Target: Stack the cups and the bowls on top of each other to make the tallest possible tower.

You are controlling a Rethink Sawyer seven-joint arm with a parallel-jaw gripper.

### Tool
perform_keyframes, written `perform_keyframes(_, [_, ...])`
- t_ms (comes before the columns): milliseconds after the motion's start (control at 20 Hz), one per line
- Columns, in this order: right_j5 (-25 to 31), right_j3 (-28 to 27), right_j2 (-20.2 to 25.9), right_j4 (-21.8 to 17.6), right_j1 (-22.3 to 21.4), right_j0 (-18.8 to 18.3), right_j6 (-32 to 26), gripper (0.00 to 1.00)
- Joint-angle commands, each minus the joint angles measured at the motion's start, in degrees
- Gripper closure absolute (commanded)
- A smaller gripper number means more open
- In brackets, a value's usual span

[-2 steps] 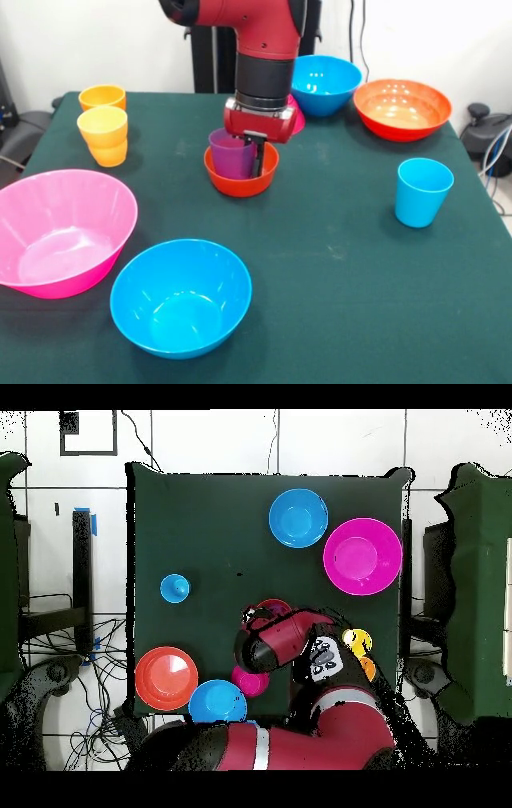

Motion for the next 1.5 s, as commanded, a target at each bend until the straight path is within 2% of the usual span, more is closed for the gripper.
perform_keyframes(50, [-1.8,-6.5,-2.2,-1.4,11.7,-0.2,1.6,0.00])
perform_keyframes(400, [-1.2,-4.9,-1.3,-0.5,10.0,-1.1,0.5,0.00])
perform_keyframes(600, [0.3,-1.1,0.3,-0.3,5.4,-2.2,-0.5,0.00])
perform_keyframes(800, [0.9,4.9,1.7,0.0,-1.9,-3.1,-1.0,0.00])
perform_keyframes(900, [1.7,8.7,3.2,0.0,-7.1,-4.4,-2.1,0.00])
perform_keyframes(1100, [7.5,17.3,9.0,3.4,-18.3,-9.1,-5.9,0.00])
perform_keyframes(1250, [11.0,22.3,12.8,6.5,-24.9,-12.1,-8.5,0.00])
perform_keyframes(1350, [13.7,25.1,15.2,9.2,-28.9,-13.9,-10.4,0.00])
perform_keyframes(1500, [15.5,26.6,17.0,11.0,-31.0,-15.2,-11.2,0.00])
